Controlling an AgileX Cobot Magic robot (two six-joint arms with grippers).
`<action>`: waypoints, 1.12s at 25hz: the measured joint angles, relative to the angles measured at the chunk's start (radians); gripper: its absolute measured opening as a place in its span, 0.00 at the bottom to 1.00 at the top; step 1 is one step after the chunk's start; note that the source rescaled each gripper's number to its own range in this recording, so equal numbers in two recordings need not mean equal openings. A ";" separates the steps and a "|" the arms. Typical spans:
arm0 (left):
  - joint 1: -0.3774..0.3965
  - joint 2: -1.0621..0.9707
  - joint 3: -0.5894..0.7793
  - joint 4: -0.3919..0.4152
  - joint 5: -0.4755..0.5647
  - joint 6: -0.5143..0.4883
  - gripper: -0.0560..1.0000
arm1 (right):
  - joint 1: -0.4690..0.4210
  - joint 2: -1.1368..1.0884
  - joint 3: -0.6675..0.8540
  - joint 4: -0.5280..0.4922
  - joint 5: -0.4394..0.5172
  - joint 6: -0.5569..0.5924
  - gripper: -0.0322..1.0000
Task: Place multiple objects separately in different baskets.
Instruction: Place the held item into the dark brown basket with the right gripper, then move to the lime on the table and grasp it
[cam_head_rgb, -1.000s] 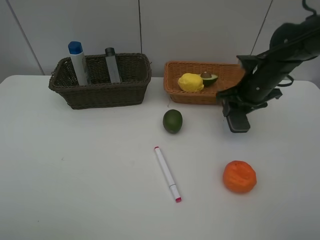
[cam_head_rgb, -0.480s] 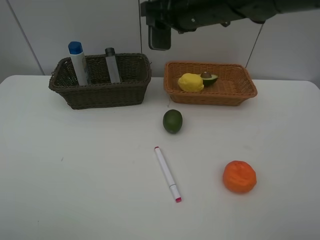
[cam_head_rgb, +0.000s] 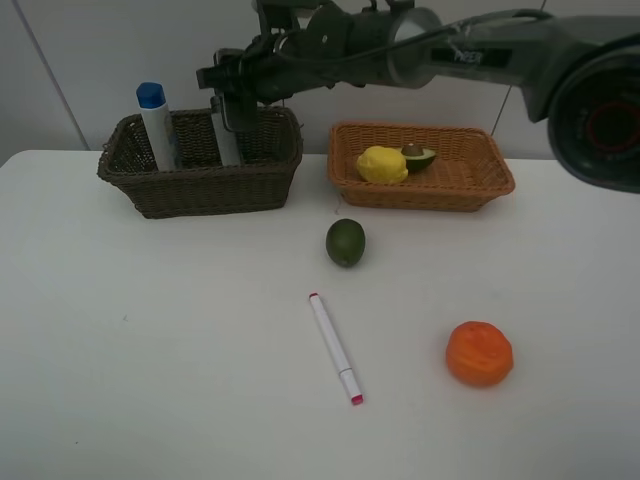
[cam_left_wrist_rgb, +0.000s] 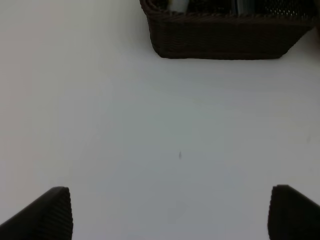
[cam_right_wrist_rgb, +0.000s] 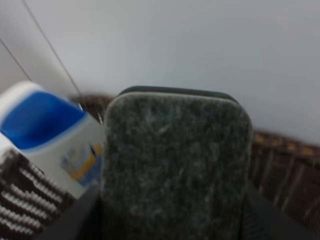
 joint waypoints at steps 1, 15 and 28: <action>0.000 0.000 0.000 0.000 0.000 0.000 1.00 | 0.000 0.022 -0.010 -0.005 0.014 0.001 0.59; 0.000 0.000 0.000 0.000 0.000 0.000 1.00 | 0.000 -0.171 -0.024 -0.166 0.506 0.100 0.99; 0.000 0.000 0.000 0.000 0.000 0.000 1.00 | 0.000 -0.340 0.150 -0.290 0.960 0.237 1.00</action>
